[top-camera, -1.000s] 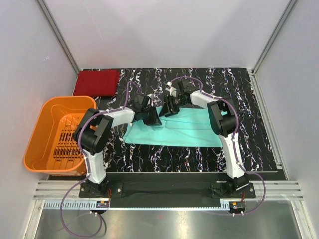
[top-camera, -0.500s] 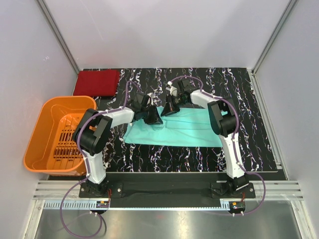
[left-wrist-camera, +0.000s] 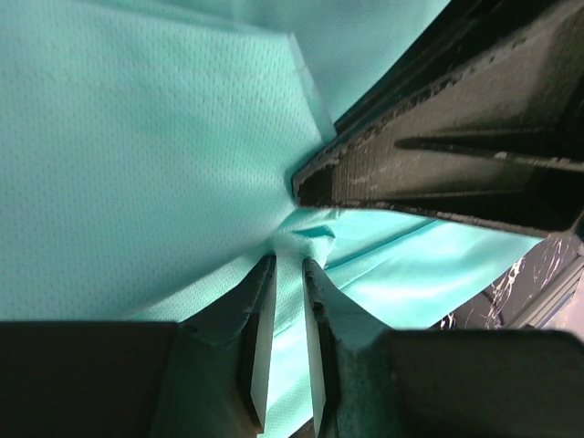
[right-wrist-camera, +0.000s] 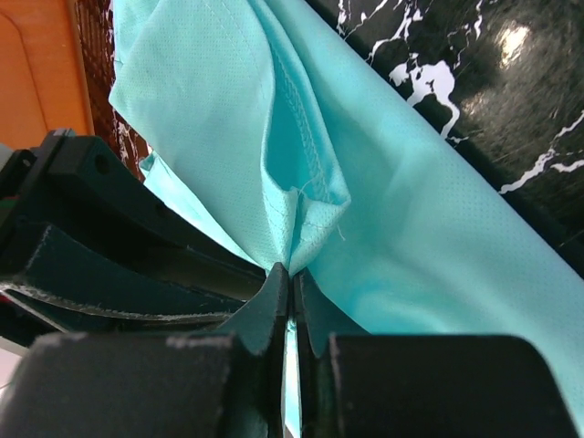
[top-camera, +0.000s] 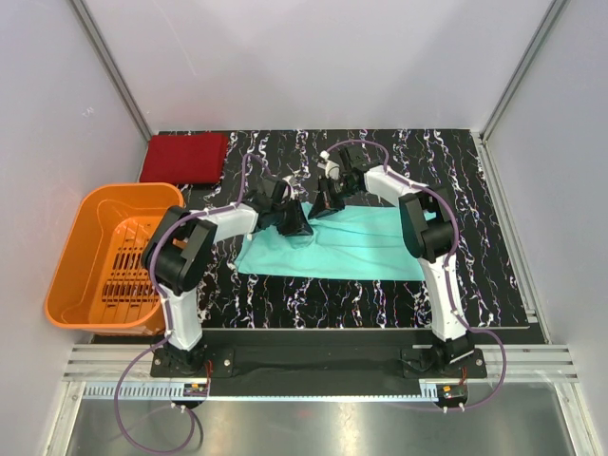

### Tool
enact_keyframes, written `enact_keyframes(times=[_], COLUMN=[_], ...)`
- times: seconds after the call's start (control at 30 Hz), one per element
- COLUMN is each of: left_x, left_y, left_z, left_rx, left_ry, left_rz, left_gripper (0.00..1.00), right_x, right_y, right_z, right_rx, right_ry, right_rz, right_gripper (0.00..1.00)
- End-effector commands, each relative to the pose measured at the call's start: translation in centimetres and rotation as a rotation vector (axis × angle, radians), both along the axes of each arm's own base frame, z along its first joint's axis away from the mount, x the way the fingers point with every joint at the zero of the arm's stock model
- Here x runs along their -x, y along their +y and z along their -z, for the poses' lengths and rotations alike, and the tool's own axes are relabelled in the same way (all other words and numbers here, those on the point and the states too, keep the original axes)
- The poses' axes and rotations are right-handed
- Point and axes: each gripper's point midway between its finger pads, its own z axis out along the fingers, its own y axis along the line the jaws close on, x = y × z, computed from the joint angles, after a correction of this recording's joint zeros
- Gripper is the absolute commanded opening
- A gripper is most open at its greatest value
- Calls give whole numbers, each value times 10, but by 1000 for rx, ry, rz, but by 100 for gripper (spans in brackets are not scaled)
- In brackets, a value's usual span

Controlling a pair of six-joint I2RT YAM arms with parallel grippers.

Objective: Fold and stack the t-shirts
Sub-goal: Fold the tshirt

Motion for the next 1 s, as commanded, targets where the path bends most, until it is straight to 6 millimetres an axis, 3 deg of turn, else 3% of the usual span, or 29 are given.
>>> enact_keyframes(times=[0.0, 0.33, 0.53, 0.63, 0.8, 0.97], left_x=[-17, -19, -18, -17, -16, -5], left_y=[-8, -10, -4, -3, -3, -5], left_z=[-12, -6, -7, -6, -5, -22], left_rx=[10, -18, -36, -42, -49, -9], left_ry=[-58, -57, -87, -91, -92, -96], left_rz=[2, 8, 8, 11, 19, 44], left_gripper=[23, 23, 17, 15, 14, 22], right_x=[-4, 12, 31, 31, 33, 28], right_y=[1, 7, 9, 13, 10, 10], right_z=[-43, -37, -13, -14, 2, -8], right_rx=[-33, -98, -152, -194, -158, -152], right_ry=[-79, 44, 193, 202, 234, 213], right_rz=[-7, 3, 63, 82, 106, 103], right_gripper=[6, 6, 6, 7, 9, 18])
